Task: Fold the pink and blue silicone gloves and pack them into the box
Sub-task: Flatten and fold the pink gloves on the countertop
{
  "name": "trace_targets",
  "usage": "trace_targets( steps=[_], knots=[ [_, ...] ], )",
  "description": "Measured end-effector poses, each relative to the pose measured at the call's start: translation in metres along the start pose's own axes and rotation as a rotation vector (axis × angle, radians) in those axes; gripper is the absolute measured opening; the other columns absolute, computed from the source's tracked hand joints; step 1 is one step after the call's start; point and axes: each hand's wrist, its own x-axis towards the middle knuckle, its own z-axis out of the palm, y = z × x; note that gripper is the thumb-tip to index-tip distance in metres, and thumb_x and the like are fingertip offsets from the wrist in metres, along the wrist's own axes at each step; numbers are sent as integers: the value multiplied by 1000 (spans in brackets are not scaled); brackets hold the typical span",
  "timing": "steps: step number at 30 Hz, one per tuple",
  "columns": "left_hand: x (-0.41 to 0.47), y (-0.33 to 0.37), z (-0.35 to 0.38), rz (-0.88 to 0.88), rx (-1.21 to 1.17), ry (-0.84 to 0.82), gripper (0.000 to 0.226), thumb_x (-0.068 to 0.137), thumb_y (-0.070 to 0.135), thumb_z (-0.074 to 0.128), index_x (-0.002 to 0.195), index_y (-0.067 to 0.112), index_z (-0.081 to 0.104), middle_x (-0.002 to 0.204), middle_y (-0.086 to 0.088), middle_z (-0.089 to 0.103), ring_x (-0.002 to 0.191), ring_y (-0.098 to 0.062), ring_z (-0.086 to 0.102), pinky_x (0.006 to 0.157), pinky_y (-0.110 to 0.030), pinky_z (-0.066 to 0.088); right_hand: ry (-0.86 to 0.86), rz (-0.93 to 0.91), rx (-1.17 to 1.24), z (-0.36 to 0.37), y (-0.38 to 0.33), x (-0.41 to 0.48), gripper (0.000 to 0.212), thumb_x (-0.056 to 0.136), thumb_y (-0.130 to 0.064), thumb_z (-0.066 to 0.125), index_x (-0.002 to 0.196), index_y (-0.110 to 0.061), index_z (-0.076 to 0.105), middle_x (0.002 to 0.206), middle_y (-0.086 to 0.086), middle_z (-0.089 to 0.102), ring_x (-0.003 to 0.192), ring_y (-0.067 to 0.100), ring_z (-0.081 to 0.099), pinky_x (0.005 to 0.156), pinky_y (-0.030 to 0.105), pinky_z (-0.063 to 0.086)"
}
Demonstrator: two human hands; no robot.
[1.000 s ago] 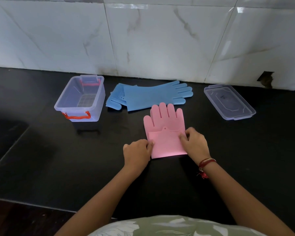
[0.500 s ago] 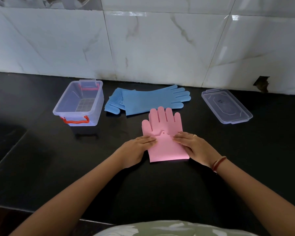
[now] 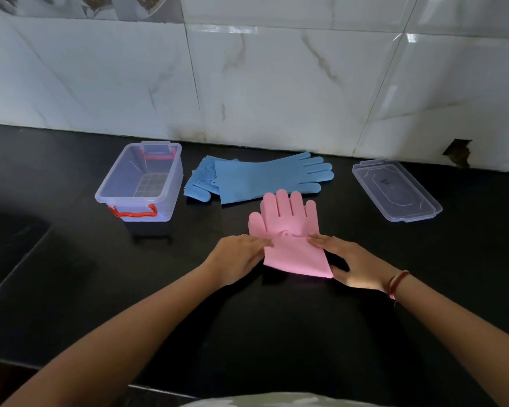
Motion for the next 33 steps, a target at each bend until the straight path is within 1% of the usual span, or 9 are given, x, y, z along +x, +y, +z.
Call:
trace_targets(
  steps=[3, 9, 11, 14, 17, 20, 24, 27, 33],
  knots=[
    [14, 3, 5, -218, -133, 178, 21, 96, 23, 45, 90, 12, 62, 79, -5, 68, 64, -17, 57, 63, -31, 45, 26, 27, 162, -4, -3, 1, 73, 83, -27, 68, 144, -35, 29, 150, -6, 36, 134, 15, 36, 109, 36, 32],
    [44, 8, 20, -479, -103, 342, 27, 100, 26, 38, 85, 12, 54, 62, 1, 53, 50, -10, 44, 52, -26, 35, 296, 133, 281, -9, -16, 34, 31, 94, -19, 54, 124, -12, 54, 122, 2, 59, 110, 15, 54, 91, 25, 42],
    [48, 9, 22, -530, -141, 378, 30, 101, 29, 35, 91, 11, 56, 64, 3, 52, 54, -13, 51, 54, -29, 41, 315, 204, 282, -10, -21, 48, 17, 98, -26, 45, 103, -12, 54, 102, 1, 61, 93, 15, 56, 80, 24, 45],
    [53, 8, 24, -571, -214, 413, 34, 102, 34, 30, 94, 13, 55, 73, 3, 54, 66, -18, 59, 61, -34, 48, 350, 275, 263, -6, -24, 62, 21, 100, -31, 39, 87, -15, 47, 83, 3, 56, 74, 16, 51, 64, 23, 41],
    [55, 9, 23, -588, -317, 434, 43, 97, 48, 30, 109, 14, 54, 104, -5, 55, 73, -17, 58, 64, -32, 51, 375, 322, 247, -5, -26, 69, 22, 99, -31, 39, 83, -18, 45, 76, 0, 51, 68, 12, 47, 60, 22, 37],
    [62, 6, 18, -685, -314, 306, 64, 85, 65, 43, 126, 16, 48, 128, -7, 43, 93, -25, 61, 74, -34, 48, 403, 380, 276, -8, -27, 73, 16, 97, -31, 45, 94, -17, 51, 84, -1, 54, 76, 13, 51, 68, 25, 42],
    [73, 5, 10, -799, -351, 217, 66, 76, 70, 50, 117, 19, 55, 114, -2, 58, 93, -20, 58, 77, -37, 49, 457, 488, 458, -10, -35, 75, 37, 93, -26, 55, 127, -14, 45, 111, 2, 52, 92, 13, 53, 81, 28, 46],
    [77, 2, 7, -834, -326, 132, 70, 77, 71, 49, 125, 19, 53, 122, -3, 59, 109, -25, 52, 86, -41, 46, 356, 547, 553, -18, -41, 78, 40, 93, -20, 52, 130, -8, 47, 131, 10, 46, 97, 15, 49, 83, 30, 43],
    [89, 10, -2, -922, -411, -46, 65, 87, 53, 53, 136, 13, 37, 135, -12, 46, 121, -31, 44, 100, -42, 38, 207, 521, 977, -31, -50, 83, 47, 84, -30, 65, 123, -11, 49, 112, 4, 56, 106, 22, 52, 92, 40, 49]
  ],
)
